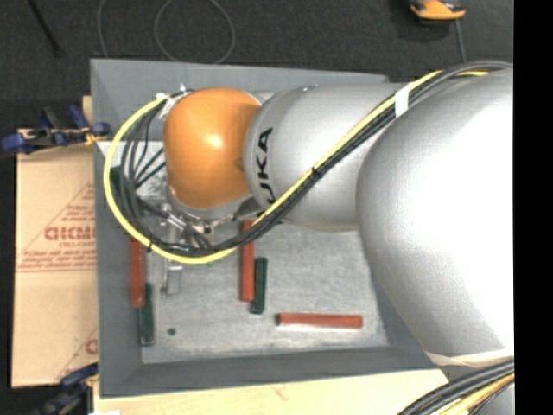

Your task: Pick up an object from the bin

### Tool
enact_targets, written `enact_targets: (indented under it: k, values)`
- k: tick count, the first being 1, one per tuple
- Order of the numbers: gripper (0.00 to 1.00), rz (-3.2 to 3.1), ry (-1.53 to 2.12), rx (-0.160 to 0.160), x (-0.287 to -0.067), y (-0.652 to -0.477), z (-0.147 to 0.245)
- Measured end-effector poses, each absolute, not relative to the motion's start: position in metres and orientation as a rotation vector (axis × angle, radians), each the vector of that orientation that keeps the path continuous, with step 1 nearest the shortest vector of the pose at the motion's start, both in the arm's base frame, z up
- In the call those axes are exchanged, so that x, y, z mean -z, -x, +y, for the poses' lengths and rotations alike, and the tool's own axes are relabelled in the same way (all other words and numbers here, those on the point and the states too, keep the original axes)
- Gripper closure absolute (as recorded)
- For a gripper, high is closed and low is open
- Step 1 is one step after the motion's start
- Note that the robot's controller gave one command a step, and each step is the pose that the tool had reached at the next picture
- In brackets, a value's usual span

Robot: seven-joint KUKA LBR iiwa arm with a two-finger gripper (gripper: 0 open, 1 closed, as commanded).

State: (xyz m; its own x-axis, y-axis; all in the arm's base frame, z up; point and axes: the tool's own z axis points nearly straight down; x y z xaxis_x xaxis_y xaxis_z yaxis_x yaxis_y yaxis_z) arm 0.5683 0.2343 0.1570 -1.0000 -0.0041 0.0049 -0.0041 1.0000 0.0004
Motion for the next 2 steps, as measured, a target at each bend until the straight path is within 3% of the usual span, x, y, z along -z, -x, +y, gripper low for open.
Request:
enact_targets:
  k: [1,2]
  values:
    - [0.00,-3.145,0.080,-0.001,-0.111,-0.639,0.194]
    - [0.00,-3.140,-0.113,-0.006,-0.069,-0.640,0.101]
